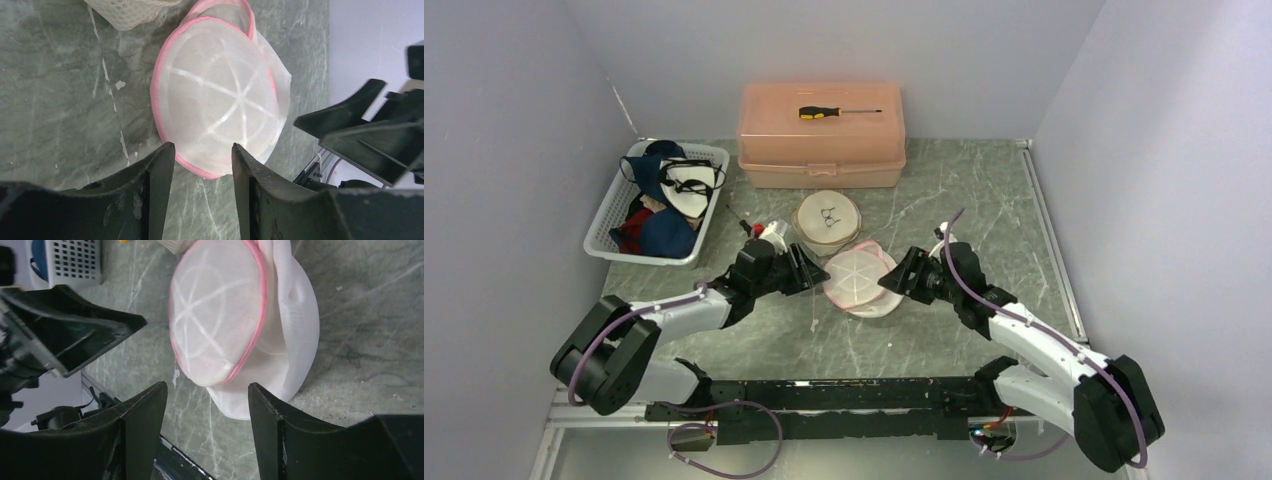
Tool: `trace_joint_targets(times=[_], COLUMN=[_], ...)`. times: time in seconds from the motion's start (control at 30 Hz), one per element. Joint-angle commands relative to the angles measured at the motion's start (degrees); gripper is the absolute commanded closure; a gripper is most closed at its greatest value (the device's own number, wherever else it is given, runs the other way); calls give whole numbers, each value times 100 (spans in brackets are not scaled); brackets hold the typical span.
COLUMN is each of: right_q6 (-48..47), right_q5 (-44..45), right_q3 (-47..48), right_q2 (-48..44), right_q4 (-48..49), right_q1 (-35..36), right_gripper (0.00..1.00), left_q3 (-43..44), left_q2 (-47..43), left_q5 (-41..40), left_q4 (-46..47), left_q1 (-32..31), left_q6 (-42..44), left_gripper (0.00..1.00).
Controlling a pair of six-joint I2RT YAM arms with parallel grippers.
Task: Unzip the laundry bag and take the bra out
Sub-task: Close the laundry bag at the center of the board.
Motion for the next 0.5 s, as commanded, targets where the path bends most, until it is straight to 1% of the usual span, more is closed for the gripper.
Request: trace_joint_targets(times=[0.0, 0.13, 0.47], right_q6=[405, 464, 566], right_q5=[-108, -123, -252], right_q3=[322, 429, 593], right_q2=[422, 804, 1906], right_q4=[-20, -2, 761], right_q1=[-8, -16, -17], right_gripper=[35, 35, 36], left_q3=[-31, -120, -354], left_q2=[-477, -687, -1096], left_q5=[-65, -113, -190], left_q4=[-194, -316, -425], left_q1=[27, 27, 27], left_q6=[200, 218, 184], left_gripper=[49, 49, 49])
